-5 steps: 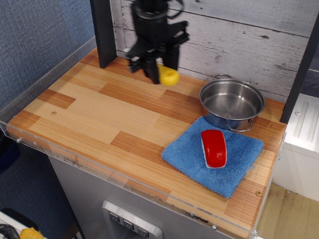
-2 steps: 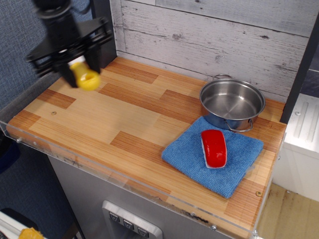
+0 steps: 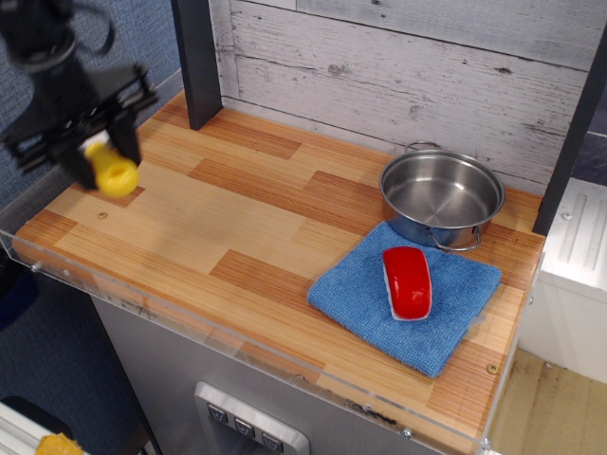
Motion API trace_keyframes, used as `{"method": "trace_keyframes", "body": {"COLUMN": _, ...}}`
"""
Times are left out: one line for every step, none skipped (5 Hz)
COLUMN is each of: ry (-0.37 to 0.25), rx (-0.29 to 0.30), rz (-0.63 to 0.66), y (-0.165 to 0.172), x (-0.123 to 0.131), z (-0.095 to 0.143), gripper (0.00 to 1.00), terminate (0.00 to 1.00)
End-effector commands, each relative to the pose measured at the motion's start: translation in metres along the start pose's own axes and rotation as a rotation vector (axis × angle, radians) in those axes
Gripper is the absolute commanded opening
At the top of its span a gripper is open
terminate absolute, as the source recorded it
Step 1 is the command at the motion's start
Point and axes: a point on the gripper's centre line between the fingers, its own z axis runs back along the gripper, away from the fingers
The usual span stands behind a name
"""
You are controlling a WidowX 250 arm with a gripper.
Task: Move the yellow knife to the near left corner.
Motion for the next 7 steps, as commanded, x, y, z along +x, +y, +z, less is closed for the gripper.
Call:
{"method": "trace_keyframes", "body": {"ry": -0.01, "rx": 0.055, "rz": 0.015, "y": 0.003, "x": 0.019, "z": -0.031, "gripper": 0.0, "terminate": 0.0}}
{"method": "trace_keyframes", "body": {"ry": 0.002, "rx": 0.08, "rz": 0.01, "y": -0.001, "x": 0.016, "z": -0.044, "gripper": 0.0, "terminate": 0.0}}
{"method": "trace_keyframes", "body": {"ry": 0.013, "rx": 0.1, "rz": 0.006, "y": -0.011, "x": 0.0, "z": -0.053, "gripper": 0.0, "terminate": 0.0}}
{"method": "trace_keyframes", "body": {"ry": 0.026, "rx": 0.125, "rz": -0.032, "y": -0.012, "x": -0.017, "z": -0.059, "gripper": 0.0, "terminate": 0.0}}
{"method": "trace_keyframes", "body": {"ry": 0.037, "rx": 0.146, "rz": -0.052, "y": -0.008, "x": -0.029, "z": -0.06, "gripper": 0.0, "terminate": 0.0}}
{"method": "trace_keyframes", "body": {"ry": 0.033, "rx": 0.157, "rz": -0.043, "y": -0.002, "x": -0.031, "z": -0.059, "gripper": 0.0, "terminate": 0.0}}
{"method": "trace_keyframes", "body": {"ry": 0.051, "rx": 0.161, "rz": -0.039, "y": -0.001, "x": -0.035, "z": -0.068, "gripper": 0.0, "terminate": 0.0}}
